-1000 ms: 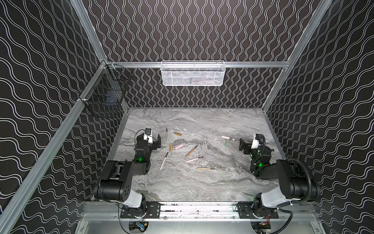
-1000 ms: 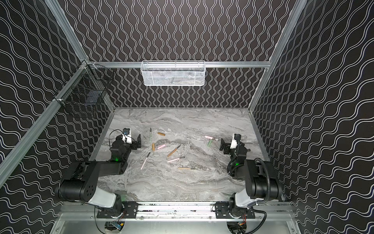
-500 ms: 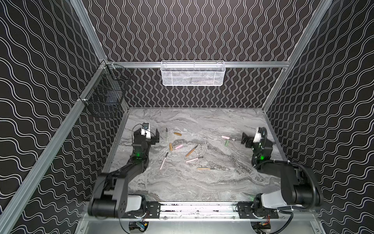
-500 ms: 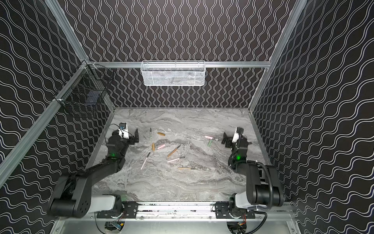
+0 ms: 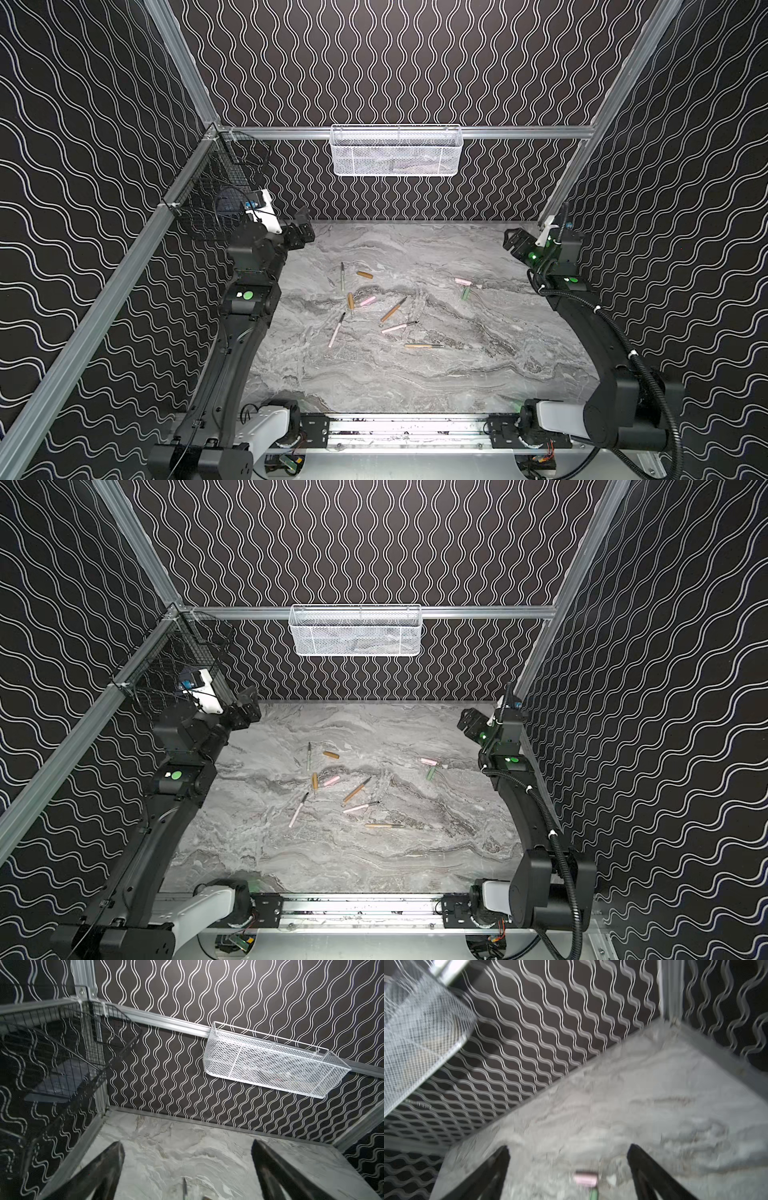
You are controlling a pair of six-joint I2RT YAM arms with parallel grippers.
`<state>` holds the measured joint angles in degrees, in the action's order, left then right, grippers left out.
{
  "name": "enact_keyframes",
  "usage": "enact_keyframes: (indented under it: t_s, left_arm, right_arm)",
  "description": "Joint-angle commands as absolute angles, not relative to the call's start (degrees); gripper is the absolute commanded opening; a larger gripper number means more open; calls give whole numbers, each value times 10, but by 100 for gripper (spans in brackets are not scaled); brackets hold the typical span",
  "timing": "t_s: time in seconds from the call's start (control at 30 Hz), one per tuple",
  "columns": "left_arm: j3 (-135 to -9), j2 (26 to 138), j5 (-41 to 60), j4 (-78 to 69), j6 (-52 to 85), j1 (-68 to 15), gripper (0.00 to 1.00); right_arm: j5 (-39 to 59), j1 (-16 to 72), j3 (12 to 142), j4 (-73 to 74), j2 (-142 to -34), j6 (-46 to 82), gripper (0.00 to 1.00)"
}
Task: Insert the pens into the pen caps
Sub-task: 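Raise both arms and move the left gripper over the light green pen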
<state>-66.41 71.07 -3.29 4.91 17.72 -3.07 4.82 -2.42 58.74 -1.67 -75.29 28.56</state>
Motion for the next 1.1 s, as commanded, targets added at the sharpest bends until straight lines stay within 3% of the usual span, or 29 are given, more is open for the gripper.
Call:
enact_keyframes:
  t_s: [0.0,0.13,0.23,0.3,0.37,0.43,0.6,0.77,0.97,1.07]
  left_arm:
    - [-659,722,-8,110,290,-8,99]
    - [-611,731,30,42,345,29,99]
    - [-592,738,60,23,366,46,97]
    - [-614,762,86,56,347,46,95]
    - [-650,799,119,102,328,46,90]
    - [-670,826,128,133,314,41,88]
    - [-702,876,112,196,274,10,89]
    - [-770,945,47,279,231,-56,78]
    - [-815,1017,15,335,211,-73,70]
    - [-848,1072,-6,377,203,-83,62]
  right_arm:
    - [99,-22,584,-64,-743,311,84]
    - [99,-19,575,-83,-734,305,84]
    - [130,-18,545,-66,-729,309,77]
    - [154,-3,531,-46,-730,298,66]
    - [130,27,543,-68,-747,276,48]
    - [98,58,557,-91,-766,257,38]
    - [90,94,528,-52,-774,253,35]
    - [69,106,492,-18,-769,256,35]
    - [80,110,488,-9,-769,267,23]
    - [108,110,492,-12,-772,264,9]
